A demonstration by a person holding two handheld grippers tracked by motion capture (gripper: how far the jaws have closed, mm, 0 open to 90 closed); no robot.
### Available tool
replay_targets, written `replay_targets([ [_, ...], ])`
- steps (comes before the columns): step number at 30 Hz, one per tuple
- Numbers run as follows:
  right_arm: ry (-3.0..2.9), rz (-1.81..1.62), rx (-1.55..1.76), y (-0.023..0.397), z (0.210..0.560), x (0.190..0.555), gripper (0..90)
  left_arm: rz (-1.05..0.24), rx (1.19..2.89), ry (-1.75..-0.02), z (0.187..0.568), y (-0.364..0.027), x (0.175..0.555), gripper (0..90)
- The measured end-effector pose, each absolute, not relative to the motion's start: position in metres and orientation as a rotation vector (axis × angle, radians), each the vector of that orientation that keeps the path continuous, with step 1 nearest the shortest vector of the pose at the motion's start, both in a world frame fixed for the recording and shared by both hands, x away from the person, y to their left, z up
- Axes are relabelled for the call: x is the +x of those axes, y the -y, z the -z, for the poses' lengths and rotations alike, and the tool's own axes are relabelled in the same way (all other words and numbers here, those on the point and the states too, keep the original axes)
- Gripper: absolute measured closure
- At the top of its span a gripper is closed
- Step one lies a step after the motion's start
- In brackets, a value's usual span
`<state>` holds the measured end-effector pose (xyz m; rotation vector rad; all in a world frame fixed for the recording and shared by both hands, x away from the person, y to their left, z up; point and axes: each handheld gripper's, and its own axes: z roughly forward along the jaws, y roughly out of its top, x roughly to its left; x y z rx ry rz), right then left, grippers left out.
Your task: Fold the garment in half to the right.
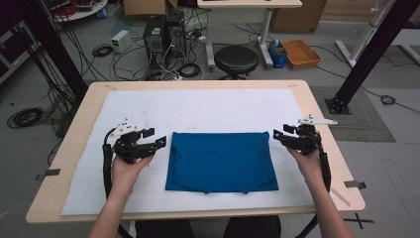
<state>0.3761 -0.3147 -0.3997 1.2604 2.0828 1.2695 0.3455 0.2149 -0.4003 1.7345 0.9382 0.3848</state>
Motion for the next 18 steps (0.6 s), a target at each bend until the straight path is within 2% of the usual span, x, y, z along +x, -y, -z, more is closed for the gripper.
replay_targets([
  [4, -2.085, -1.271, 1.262, 0.315, 0.400, 0.377, 46.5, -0.379, 1.773, -0.939, 0.397, -0.208, 0.345, 35.0],
  [8, -2.082, -1.273, 1.263, 0.316, 0.400, 0.377, 46.5, -0.311, 1.734, -1.041, 0.396, -0.208, 0.344, 32.2],
  [12, -2.084, -1.272, 1.253, 0.315, 0.400, 0.376, 46.5, -0.397, 1.716, -1.031, 0.395, -0.208, 0.336, 32.1],
  [18, -2.084, -1.273, 1.250, 0.315, 0.399, 0.373, 46.5, -0.340, 1.731, -1.028, 0.397, -0.208, 0.320, 32.7],
])
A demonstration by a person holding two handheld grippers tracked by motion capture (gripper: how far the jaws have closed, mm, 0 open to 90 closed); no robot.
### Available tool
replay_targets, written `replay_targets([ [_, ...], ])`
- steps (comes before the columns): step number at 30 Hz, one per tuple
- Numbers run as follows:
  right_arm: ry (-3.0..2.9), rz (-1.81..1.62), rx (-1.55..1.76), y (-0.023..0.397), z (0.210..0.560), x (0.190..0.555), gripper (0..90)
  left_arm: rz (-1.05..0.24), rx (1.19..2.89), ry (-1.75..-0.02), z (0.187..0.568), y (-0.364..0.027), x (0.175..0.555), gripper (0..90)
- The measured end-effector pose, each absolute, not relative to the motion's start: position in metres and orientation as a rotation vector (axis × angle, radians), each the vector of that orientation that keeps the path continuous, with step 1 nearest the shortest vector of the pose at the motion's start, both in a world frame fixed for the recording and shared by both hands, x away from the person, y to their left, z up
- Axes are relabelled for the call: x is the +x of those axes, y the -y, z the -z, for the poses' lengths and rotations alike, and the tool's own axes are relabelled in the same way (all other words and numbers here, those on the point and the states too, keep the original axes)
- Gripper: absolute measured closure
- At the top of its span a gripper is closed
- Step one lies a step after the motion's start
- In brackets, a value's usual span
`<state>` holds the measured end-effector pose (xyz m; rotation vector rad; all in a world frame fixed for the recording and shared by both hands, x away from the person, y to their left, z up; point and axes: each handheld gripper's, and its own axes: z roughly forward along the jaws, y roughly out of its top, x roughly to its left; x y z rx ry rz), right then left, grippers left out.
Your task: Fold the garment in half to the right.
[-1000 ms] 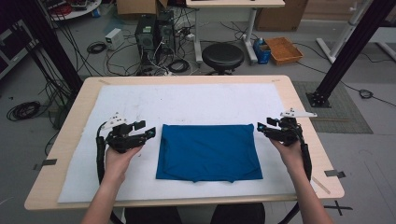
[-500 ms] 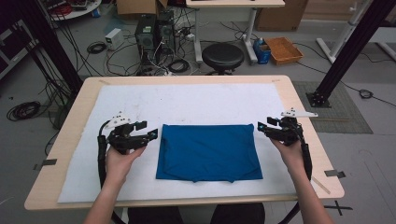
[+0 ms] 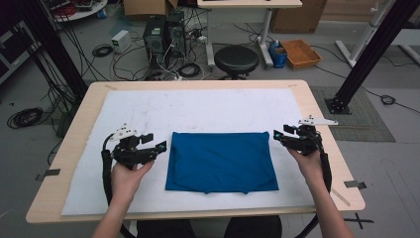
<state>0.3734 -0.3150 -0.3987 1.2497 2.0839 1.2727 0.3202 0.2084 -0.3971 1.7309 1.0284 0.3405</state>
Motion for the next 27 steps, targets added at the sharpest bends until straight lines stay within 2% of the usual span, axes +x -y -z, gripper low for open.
replay_targets([
  [2, -2.086, -1.271, 1.249, 0.314, 0.399, 0.373, 46.5, -0.320, 1.743, -1.045, 0.402, -0.205, 0.313, 33.5],
  [8, -2.097, -1.259, 1.238, 0.312, 0.400, 0.374, 46.6, -0.233, 1.759, -1.121, 0.423, -0.198, 0.288, 43.5],
  [12, -2.103, -1.257, 1.229, 0.311, 0.400, 0.374, 46.6, -0.205, 1.770, -1.181, 0.436, -0.197, 0.276, 46.1],
  [27, -2.123, -1.240, 1.210, 0.305, 0.402, 0.375, 46.7, -0.116, 1.778, -1.258, 0.453, -0.181, 0.272, 46.0],
])
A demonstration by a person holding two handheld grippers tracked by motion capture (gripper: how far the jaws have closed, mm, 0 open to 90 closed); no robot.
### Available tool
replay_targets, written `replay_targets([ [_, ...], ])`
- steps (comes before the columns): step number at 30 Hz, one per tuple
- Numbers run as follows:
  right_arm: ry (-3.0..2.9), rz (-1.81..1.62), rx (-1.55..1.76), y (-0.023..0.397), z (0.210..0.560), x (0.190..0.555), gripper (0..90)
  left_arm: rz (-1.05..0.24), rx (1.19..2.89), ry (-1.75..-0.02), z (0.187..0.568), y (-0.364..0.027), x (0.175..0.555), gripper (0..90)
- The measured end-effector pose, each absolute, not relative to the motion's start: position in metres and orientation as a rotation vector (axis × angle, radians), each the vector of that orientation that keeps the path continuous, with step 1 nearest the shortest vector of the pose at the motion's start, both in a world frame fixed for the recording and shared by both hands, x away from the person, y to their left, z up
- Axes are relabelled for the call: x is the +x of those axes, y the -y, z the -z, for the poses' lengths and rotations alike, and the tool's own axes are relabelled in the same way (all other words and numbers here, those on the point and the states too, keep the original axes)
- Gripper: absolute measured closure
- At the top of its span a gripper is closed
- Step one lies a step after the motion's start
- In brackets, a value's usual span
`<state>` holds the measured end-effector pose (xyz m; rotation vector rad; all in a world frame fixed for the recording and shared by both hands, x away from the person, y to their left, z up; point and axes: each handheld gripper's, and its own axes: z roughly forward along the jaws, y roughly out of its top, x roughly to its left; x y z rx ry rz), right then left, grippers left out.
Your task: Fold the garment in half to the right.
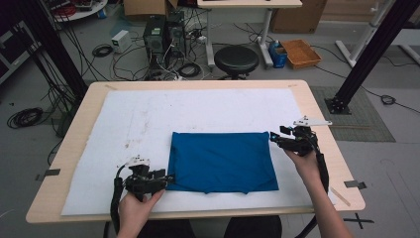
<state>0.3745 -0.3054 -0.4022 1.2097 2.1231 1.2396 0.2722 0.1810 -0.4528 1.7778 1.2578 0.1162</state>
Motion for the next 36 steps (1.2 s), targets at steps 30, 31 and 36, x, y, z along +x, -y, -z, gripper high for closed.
replay_targets([
  [30, -2.278, -1.266, 1.037, 0.226, 0.395, 0.381, 49.8, -0.174, 1.847, -1.188, 0.453, -0.158, 0.273, 83.2],
  [31, -2.292, -1.274, 1.027, 0.219, 0.395, 0.382, 50.4, -0.173, 1.847, -1.190, 0.453, -0.158, 0.273, 83.2],
  [36, -2.340, -1.295, 1.016, 0.184, 0.396, 0.395, 52.8, -0.166, 1.835, -1.197, 0.453, -0.160, 0.273, 83.4],
])
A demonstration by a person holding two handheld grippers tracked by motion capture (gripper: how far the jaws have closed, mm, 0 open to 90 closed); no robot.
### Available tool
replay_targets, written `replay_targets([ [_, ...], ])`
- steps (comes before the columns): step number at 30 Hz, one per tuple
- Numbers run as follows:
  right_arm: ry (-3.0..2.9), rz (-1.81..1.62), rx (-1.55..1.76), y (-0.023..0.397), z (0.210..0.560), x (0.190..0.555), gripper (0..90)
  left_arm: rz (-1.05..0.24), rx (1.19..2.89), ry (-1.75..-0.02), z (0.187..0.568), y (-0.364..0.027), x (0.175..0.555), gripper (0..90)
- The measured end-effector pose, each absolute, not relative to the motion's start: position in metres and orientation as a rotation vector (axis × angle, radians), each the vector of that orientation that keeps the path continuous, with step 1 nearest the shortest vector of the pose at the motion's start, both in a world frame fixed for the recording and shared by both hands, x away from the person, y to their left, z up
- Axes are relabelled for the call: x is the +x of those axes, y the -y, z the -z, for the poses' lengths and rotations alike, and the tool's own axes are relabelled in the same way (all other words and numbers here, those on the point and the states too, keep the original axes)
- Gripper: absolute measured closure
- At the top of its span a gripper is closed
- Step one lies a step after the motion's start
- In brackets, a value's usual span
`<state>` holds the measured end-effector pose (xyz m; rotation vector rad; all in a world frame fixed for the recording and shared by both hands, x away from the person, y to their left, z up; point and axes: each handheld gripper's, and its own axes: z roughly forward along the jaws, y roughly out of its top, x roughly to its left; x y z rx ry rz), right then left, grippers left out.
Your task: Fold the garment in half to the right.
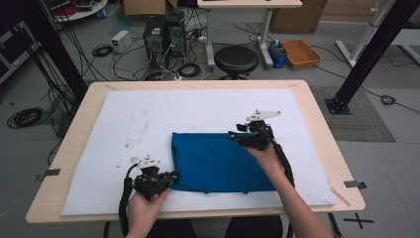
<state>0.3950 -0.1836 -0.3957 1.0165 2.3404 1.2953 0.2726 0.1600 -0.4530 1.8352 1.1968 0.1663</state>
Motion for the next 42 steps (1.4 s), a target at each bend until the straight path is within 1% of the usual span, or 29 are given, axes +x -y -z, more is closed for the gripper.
replay_targets([
  [2, -2.358, -1.307, 0.999, 0.169, 0.394, 0.401, 54.5, -0.165, 1.833, -1.198, 0.453, -0.160, 0.273, 83.4],
  [11, -2.449, -1.348, 1.009, 0.094, 0.398, 0.432, 55.5, -0.159, 1.828, -1.196, 0.454, -0.162, 0.274, 83.4],
  [19, -2.549, -1.275, 0.983, 0.023, 0.415, 0.447, 61.6, -0.151, 1.826, -1.202, 0.455, -0.164, 0.275, 83.4],
  [24, -2.581, -1.221, 1.006, -0.008, 0.425, 0.456, 64.9, -0.147, 1.823, -1.198, 0.456, -0.165, 0.274, 83.4],
  [28, -2.608, -1.126, 1.015, -0.021, 0.434, 0.460, 67.8, -0.140, 1.825, -1.195, 0.456, -0.165, 0.274, 83.4],
  [30, -2.617, -1.089, 1.016, -0.024, 0.439, 0.462, 72.0, -0.142, 1.826, -1.194, 0.456, -0.165, 0.274, 83.4],
  [34, -2.614, -1.067, 0.990, -0.025, 0.441, 0.464, 86.1, -0.140, 1.824, -1.194, 0.456, -0.165, 0.274, 83.4],
  [37, -2.605, -1.087, 0.984, -0.023, 0.438, 0.463, 87.7, -0.140, 1.828, -1.185, 0.455, -0.165, 0.274, 83.8],
  [42, -2.578, -1.165, 0.950, -0.016, 0.422, 0.461, 87.7, -0.149, 1.817, -1.160, 0.448, -0.163, 0.273, 84.9],
])
